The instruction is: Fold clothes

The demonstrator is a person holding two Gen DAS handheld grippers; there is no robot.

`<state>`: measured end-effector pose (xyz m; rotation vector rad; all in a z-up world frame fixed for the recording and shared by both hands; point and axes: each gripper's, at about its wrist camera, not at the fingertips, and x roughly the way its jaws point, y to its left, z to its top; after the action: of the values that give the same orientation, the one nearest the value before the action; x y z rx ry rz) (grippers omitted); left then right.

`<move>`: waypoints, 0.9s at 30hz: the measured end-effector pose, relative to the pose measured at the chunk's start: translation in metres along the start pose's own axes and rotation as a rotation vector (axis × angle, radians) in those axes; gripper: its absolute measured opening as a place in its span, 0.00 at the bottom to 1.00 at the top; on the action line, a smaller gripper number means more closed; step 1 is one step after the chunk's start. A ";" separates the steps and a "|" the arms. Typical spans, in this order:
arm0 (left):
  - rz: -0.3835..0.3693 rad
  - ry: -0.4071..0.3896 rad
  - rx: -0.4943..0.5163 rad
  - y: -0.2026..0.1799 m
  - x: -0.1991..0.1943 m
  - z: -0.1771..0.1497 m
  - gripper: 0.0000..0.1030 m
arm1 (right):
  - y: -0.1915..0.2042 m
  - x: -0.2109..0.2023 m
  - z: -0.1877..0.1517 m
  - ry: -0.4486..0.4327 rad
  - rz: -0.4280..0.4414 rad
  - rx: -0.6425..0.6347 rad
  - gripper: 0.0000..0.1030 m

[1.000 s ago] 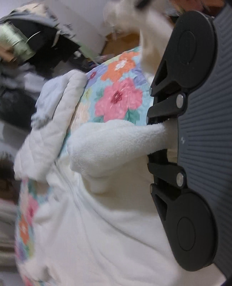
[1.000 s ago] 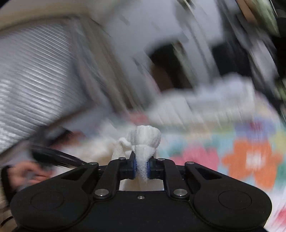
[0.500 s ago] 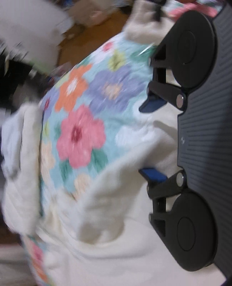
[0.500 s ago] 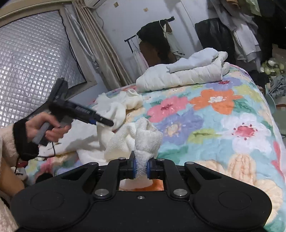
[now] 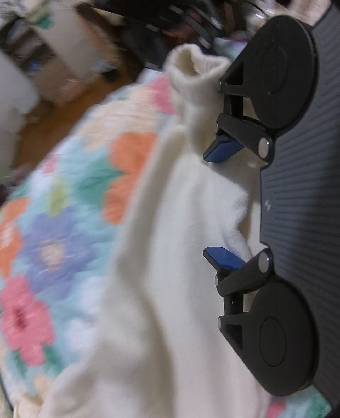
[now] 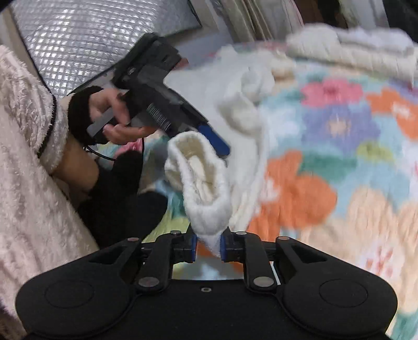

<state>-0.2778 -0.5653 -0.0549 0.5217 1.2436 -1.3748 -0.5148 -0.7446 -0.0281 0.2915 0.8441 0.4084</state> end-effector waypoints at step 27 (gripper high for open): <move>0.109 -0.198 -0.027 -0.004 -0.042 -0.026 0.67 | 0.016 0.057 0.065 0.001 -0.485 -0.186 0.04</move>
<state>-0.2799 -0.5251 -0.0254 0.4180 1.0570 -1.2836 -0.4345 -0.7097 -0.0176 -0.0886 0.8400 0.0311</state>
